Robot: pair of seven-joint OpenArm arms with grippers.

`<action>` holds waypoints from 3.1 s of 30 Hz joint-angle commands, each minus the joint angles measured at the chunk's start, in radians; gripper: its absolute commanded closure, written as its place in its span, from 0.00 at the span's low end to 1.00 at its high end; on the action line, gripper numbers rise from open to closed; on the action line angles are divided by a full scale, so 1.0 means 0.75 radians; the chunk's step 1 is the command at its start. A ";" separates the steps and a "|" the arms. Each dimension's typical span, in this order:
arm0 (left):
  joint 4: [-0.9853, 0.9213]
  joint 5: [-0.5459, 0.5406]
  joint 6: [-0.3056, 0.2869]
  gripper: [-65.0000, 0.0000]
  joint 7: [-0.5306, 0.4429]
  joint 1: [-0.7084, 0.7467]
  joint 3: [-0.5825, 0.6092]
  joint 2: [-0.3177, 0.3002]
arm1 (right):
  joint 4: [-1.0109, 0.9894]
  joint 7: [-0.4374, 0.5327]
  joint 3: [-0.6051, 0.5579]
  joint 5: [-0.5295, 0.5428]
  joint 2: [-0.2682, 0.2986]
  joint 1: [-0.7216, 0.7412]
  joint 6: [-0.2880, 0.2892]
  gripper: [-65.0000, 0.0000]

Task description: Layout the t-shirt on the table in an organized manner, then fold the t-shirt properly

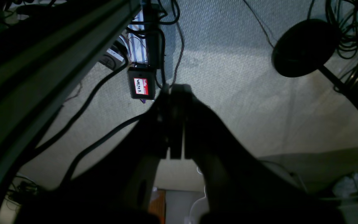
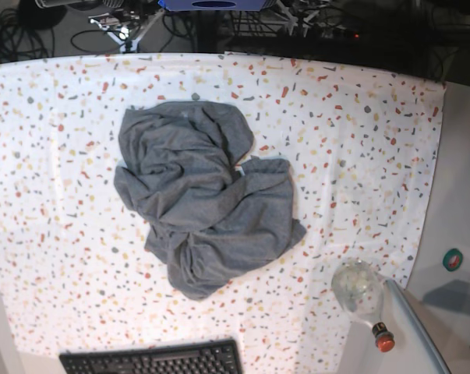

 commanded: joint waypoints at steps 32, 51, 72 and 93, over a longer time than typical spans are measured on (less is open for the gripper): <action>0.001 -0.007 0.000 0.91 -0.003 -0.035 -0.010 -0.035 | 0.171 -0.075 0.003 0.003 0.032 -0.168 -0.004 1.00; 0.011 -0.007 -0.004 1.00 -0.005 0.000 -0.010 -0.035 | 0.169 0.103 0.003 0.003 0.044 -0.242 -0.004 1.00; 0.338 0.073 -0.006 1.00 -0.005 0.290 0.006 -0.117 | 0.482 -0.341 0.005 0.005 0.075 -0.418 -0.008 1.00; 1.811 -0.216 -0.008 1.00 -0.005 1.110 -0.013 -0.543 | 1.906 -0.621 0.680 0.005 -0.042 -0.913 -0.002 1.00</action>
